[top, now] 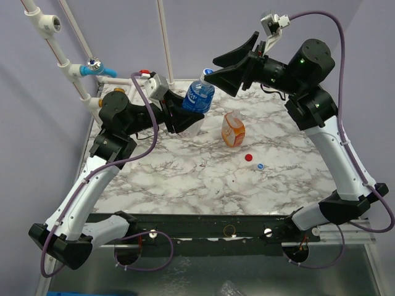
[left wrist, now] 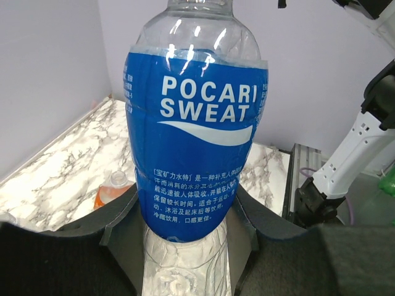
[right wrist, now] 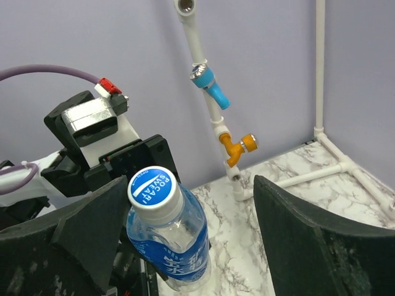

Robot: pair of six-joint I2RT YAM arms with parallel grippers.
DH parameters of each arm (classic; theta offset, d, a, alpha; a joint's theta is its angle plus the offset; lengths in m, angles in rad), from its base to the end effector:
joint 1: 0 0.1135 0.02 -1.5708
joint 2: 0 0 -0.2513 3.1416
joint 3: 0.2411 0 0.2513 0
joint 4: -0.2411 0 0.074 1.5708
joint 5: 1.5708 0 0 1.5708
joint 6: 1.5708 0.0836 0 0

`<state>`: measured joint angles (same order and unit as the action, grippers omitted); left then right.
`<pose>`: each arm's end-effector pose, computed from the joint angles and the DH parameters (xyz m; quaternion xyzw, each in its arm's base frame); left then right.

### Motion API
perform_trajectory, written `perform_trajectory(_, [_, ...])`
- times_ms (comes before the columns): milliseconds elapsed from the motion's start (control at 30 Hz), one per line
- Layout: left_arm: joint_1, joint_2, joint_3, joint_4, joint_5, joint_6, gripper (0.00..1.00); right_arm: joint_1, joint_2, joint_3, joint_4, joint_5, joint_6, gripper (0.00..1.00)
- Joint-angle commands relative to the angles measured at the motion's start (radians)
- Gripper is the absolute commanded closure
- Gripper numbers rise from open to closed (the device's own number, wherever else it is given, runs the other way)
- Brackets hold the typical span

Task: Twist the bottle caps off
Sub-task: Unscrew the bottle cap from the plastic bottle.

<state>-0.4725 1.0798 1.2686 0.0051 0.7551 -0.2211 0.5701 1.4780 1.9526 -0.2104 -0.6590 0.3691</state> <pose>0.2075 -0.1704 0.4658 0.3565 0.5502 -0.4643 0.5955 0.2431 0.2167 0.5652 -0.3133 0.5464 0.5154 0.5810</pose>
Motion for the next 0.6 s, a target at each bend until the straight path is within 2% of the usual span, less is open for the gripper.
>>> perform_trajectory(0, [0.003, 0.006, -0.002, -0.002, -0.038, 0.025, 1.00, 0.006, 0.008, -0.008, 0.052, -0.023, 0.048, 0.19])
perform_trajectory(167, [0.002, 0.011, -0.002, -0.004, -0.045, 0.029, 1.00, 0.009, 0.027, -0.017, 0.089, -0.055, 0.084, 0.39])
perform_trajectory(300, [0.002, 0.014, 0.003, -0.004, -0.051, 0.029, 1.00, 0.030, 0.043, -0.005, 0.094, -0.077, 0.079, 0.31])
perform_trajectory(367, [0.002, 0.016, 0.006, -0.003, -0.052, 0.029, 1.00, 0.037, 0.052, 0.006, 0.091, -0.071, 0.076, 0.33])
perform_trajectory(433, [0.002, 0.017, 0.007, -0.004, -0.051, 0.029, 1.00, 0.040, 0.056, 0.012, 0.091, -0.060, 0.074, 0.44])
perform_trajectory(567, [0.002, 0.016, 0.011, -0.003, -0.045, 0.020, 1.00, 0.043, 0.050, 0.009, 0.090, -0.035, 0.071, 0.89])
